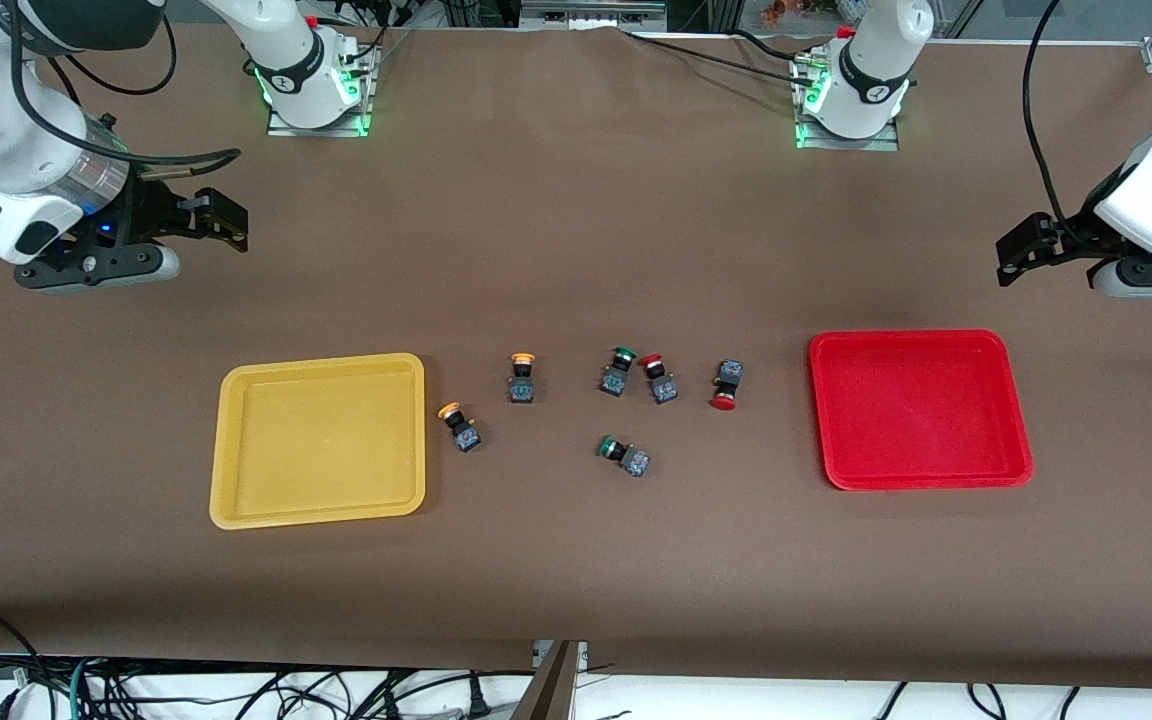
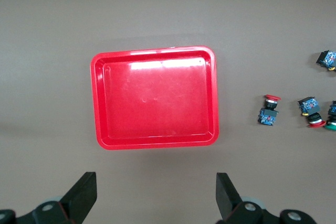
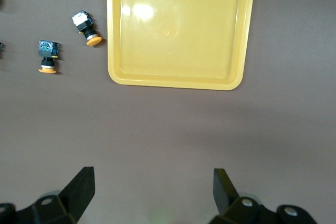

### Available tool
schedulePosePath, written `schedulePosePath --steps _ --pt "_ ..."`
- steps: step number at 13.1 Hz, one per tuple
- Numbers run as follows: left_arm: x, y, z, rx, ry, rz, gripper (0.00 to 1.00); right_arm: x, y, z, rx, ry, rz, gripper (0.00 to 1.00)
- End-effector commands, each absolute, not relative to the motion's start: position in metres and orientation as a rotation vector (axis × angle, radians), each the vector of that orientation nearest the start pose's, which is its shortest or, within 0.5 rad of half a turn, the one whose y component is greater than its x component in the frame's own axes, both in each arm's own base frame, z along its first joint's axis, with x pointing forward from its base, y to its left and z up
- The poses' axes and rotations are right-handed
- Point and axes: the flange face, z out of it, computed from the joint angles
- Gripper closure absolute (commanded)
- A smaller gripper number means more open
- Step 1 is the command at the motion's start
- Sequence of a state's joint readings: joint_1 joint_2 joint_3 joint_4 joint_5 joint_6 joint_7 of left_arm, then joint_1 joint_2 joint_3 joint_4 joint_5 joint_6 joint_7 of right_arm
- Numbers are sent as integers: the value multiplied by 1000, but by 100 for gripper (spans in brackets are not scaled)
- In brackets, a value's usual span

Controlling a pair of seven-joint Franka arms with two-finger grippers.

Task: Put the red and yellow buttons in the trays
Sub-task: 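Reach the right gripper toward an orange-capped button beside the yellow tray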

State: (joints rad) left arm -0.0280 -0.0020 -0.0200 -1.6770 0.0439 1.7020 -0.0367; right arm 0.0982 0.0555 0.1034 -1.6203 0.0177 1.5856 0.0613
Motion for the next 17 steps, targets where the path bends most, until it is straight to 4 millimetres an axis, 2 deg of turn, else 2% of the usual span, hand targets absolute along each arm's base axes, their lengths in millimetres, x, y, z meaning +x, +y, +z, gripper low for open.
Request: schedulePosePath --steps 1,4,6,7,8,11,12,15,17 --pt "567 -23 592 -3091 10 -32 0 557 111 573 -3130 -219 167 0" --pt "567 -23 592 -3091 10 -32 0 558 113 568 -3126 -260 191 0" --pt "567 -23 592 -3091 10 -35 0 565 120 553 -3114 -274 218 0" --pt "567 -23 592 -3091 10 -32 0 575 128 530 -3103 -291 257 0" --pt "567 -23 592 -3091 10 -32 0 586 145 501 -3090 -325 280 0" --pt "567 -27 590 -3092 26 -28 0 621 211 394 -3063 -424 240 0" --pt "566 -32 588 -3107 36 -1 0 639 232 368 -3045 -454 178 0" --pt "571 -61 547 -3137 114 198 0 687 300 316 -2984 -535 7 0" --pt "588 -93 504 -3133 188 264 0 696 332 287 -2950 -567 -105 0"
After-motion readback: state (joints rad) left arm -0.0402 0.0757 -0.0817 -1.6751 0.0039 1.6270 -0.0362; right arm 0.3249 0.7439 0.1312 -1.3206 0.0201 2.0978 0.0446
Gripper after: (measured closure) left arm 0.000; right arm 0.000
